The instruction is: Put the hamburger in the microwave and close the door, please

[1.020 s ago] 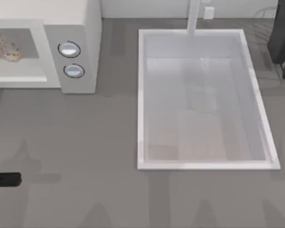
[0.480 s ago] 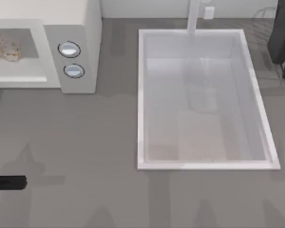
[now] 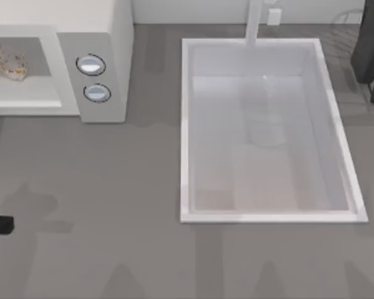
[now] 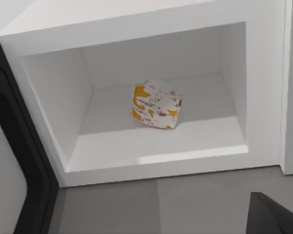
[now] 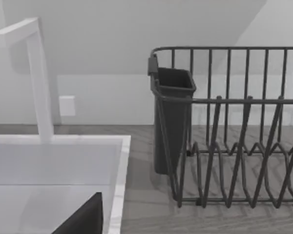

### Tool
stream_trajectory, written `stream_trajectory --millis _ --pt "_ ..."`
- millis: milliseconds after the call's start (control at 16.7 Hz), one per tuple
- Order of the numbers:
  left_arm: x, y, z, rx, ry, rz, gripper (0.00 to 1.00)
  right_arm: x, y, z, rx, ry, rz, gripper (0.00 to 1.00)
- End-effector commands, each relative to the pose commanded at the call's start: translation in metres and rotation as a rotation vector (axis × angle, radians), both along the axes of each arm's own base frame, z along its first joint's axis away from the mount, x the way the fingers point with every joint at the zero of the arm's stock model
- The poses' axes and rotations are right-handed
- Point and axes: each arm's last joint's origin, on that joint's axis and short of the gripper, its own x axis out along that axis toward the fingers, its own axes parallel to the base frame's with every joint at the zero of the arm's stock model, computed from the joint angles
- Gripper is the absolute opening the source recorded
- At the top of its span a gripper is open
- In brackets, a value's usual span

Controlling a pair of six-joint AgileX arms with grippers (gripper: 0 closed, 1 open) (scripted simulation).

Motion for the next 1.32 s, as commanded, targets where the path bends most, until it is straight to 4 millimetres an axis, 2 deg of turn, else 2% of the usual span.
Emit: stream_trajectory --millis 180,300,420,600,780,1020,1200,1320 --pt "0.018 0.017 0.034 0.087 0.137 0.02 0.0 0.0 0.0 0.0 0.0 0.0 0.0 1.0" --pt "0.036 0.035 0.056 0.122 0.246 0.031 0.0 0.0 0.0 0.0 0.0 0.0 0.0 1.0" --pt "0.058 0.063 0.075 0.131 0.353 0.036 0.0 0.0 0.0 0.0 0.0 0.0 0.0 1.0" --pt "0.088 0.121 0.092 0.094 0.483 0.036 0.0 0.0 0.0 0.0 0.0 0.0 0.0 1.0" --pt "0.104 0.19 0.091 0.016 0.566 0.031 0.0 0.0 0.0 0.0 0.0 0.0 0.0 1.0" --pt "0.099 0.271 0.07 -0.101 0.612 0.023 0.0 0.0 0.0 0.0 0.0 0.0 0.0 1.0" --pt "0.089 0.304 0.055 -0.156 0.616 0.019 0.0 0.0 0.0 0.0 0.0 0.0 0.0 1.0" --pt "0.087 0.31 0.052 -0.167 0.616 0.018 0.0 0.0 0.0 0.0 0.0 0.0 0.0 1.0"
